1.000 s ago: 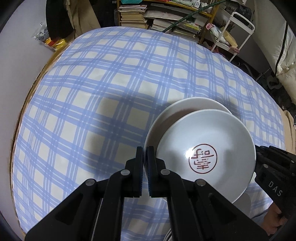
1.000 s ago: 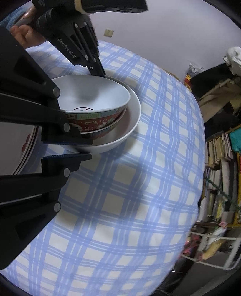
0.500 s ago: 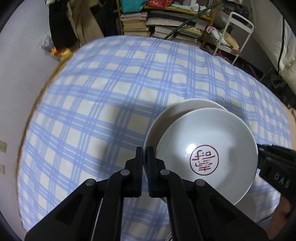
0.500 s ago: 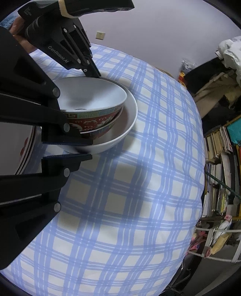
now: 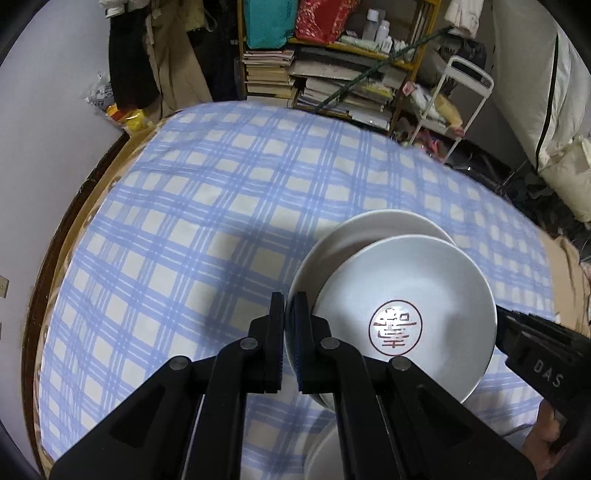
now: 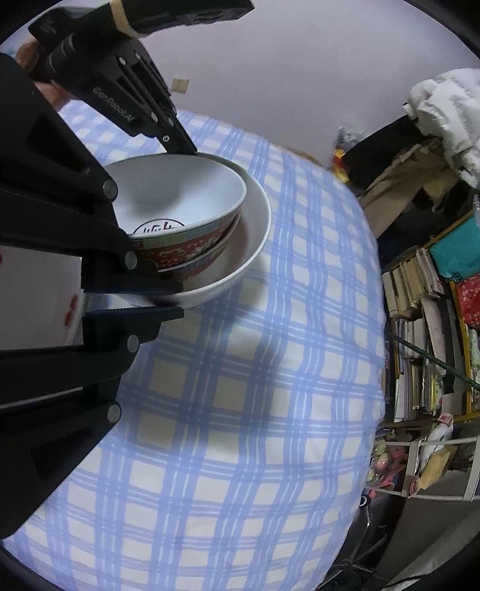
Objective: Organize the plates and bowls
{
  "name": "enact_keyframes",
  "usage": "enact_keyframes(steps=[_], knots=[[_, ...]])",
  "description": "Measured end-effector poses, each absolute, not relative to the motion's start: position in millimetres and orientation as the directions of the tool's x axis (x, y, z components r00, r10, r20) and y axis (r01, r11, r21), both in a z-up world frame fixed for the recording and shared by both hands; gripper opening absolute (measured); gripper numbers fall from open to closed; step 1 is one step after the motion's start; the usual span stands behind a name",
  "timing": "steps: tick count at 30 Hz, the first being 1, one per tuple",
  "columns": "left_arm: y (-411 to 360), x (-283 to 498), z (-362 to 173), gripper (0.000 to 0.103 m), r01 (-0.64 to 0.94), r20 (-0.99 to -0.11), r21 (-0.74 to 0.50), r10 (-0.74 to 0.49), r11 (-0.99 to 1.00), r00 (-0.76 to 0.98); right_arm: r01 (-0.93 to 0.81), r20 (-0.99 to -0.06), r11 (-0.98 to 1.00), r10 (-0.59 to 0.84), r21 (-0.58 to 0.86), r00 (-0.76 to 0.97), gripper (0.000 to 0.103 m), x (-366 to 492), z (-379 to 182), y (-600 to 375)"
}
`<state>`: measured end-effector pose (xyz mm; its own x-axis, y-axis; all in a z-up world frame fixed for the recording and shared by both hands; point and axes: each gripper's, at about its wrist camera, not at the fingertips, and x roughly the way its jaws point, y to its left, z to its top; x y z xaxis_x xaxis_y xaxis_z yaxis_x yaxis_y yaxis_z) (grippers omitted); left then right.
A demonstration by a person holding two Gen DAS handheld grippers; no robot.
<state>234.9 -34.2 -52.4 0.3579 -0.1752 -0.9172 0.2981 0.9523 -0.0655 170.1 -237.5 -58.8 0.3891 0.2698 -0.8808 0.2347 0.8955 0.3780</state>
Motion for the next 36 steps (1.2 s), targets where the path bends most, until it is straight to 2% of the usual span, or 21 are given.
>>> enact_keyframes(steps=[7, 8, 9, 10, 11, 12, 14, 16, 17, 20, 23, 27, 33, 36], knots=[[-29, 202, -34, 0.004, 0.291, -0.927, -0.128, -0.219, 0.948, 0.306, 0.242, -0.859, 0.892, 0.246, 0.382, 0.448, 0.011, 138, -11, -239], [-28, 195, -34, 0.001, 0.292, -0.929, -0.158, -0.243, 0.943, 0.281, 0.248, -0.855, 0.890, 0.239, 0.382, 0.460, 0.011, 131, -4, -240], [-29, 187, -39, 0.004, 0.301, -0.932, -0.201, -0.276, 0.932, 0.233, 0.225, -0.835, 0.881, 0.273, 0.417, 0.479, 0.003, 127, 2, -241], [-34, 177, -41, 0.009, 0.324, -0.922, -0.269, -0.340, 0.907, 0.186, 0.206, -0.823, 0.878, 0.292, 0.433, 0.488, 0.002, 124, 6, -237], [-41, 170, -43, 0.010, 0.347, -0.921, -0.279, -0.351, 0.895, 0.167, 0.163, -0.794, 0.847, 0.384, 0.506, 0.471, 0.001, 125, 5, -229], [-51, 162, -46, 0.009, 0.353, -0.939, -0.218, -0.293, 0.910, 0.178, 0.132, -0.822, 0.871, 0.384, 0.474, 0.419, 0.001, 128, -3, -210], [-56, 155, -57, 0.008, 0.326, -0.963, -0.118, -0.188, 0.938, 0.192, 0.157, -0.860, 0.911, 0.288, 0.382, 0.420, 0.001, 131, -25, -200], [-51, 154, -61, 0.006, 0.287, -0.966, -0.074, -0.140, 0.955, 0.216, 0.224, -0.836, 0.868, 0.311, 0.444, 0.452, 0.001, 128, -43, -224], [-49, 153, -61, 0.006, 0.282, -0.964, -0.045, -0.115, 0.958, 0.238, 0.266, -0.859, 0.874, 0.266, 0.406, 0.438, 0.001, 129, -55, -242], [-44, 157, -67, 0.006, 0.257, -0.964, -0.089, -0.148, 0.962, 0.221, 0.324, -0.886, 0.875, 0.213, 0.360, 0.411, 0.001, 119, -73, -275], [-48, 164, -79, 0.006, 0.260, -0.969, -0.062, -0.120, 0.964, 0.214, 0.323, -0.886, 0.879, 0.199, 0.350, 0.418, 0.001, 110, -76, -287], [-43, 169, -92, 0.006, 0.232, -0.973, -0.089, -0.135, 0.969, 0.190, 0.318, -0.877, 0.871, 0.223, 0.375, 0.425, 0.001, 117, -78, -296], [-33, 175, -89, 0.007, 0.205, -0.966, -0.052, -0.101, 0.977, 0.239, 0.314, -0.847, 0.834, 0.294, 0.454, 0.442, 0.002, 103, -90, -307], [-30, 184, -79, 0.008, 0.198, -0.955, -0.096, -0.146, 0.975, 0.256, 0.322, -0.849, 0.825, 0.312, 0.465, 0.426, 0.012, 106, -96, -306]])
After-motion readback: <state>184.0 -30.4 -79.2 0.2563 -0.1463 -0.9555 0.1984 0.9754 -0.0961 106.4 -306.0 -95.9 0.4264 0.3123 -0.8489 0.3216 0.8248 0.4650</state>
